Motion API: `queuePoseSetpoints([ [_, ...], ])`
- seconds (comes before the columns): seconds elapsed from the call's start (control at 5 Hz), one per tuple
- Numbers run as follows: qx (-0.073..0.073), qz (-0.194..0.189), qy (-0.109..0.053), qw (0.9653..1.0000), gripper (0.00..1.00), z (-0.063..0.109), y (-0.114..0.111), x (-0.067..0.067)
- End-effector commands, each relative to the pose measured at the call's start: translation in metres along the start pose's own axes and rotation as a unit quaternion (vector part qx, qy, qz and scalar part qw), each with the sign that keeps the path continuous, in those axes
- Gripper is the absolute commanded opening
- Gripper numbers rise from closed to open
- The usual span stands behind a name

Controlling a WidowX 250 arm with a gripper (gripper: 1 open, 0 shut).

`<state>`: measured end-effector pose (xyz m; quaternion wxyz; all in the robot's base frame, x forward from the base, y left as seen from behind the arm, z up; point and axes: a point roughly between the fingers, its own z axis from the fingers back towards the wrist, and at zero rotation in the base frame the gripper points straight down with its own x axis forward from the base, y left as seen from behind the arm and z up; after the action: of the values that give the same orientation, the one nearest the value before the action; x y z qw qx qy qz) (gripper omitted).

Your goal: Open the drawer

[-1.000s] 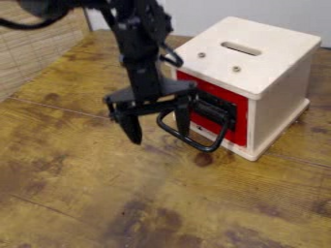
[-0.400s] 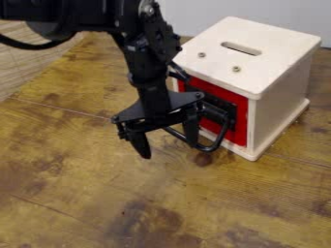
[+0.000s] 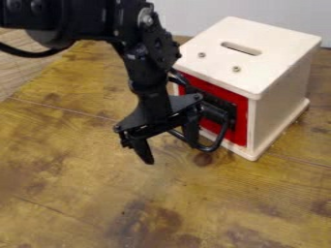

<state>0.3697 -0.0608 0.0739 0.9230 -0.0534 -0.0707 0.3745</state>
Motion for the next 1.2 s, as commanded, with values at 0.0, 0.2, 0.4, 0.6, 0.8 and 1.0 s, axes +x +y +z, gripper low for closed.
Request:
queuePoseSetpoints([
  [0.0, -0.022, 0.008, -0.016, 0.9996, 1.00, 0.014, -0.009, 0.000],
  [0.2, -0.021, 0.020, -0.017, 0.9994, 1.00, 0.010, -0.008, -0.001],
  [0.4, -0.020, 0.030, -0.018, 0.9992, 1.00, 0.006, -0.007, -0.002],
  [0.6, -0.018, 0.040, -0.018, 0.9989, 1.00, 0.002, -0.006, -0.004],
  [0.8, -0.016, 0.052, -0.018, 0.9984, 1.00, -0.003, -0.006, -0.005],
  [1.0, -0.013, 0.062, -0.019, 0.9978, 1.00, -0.008, -0.005, -0.006],
])
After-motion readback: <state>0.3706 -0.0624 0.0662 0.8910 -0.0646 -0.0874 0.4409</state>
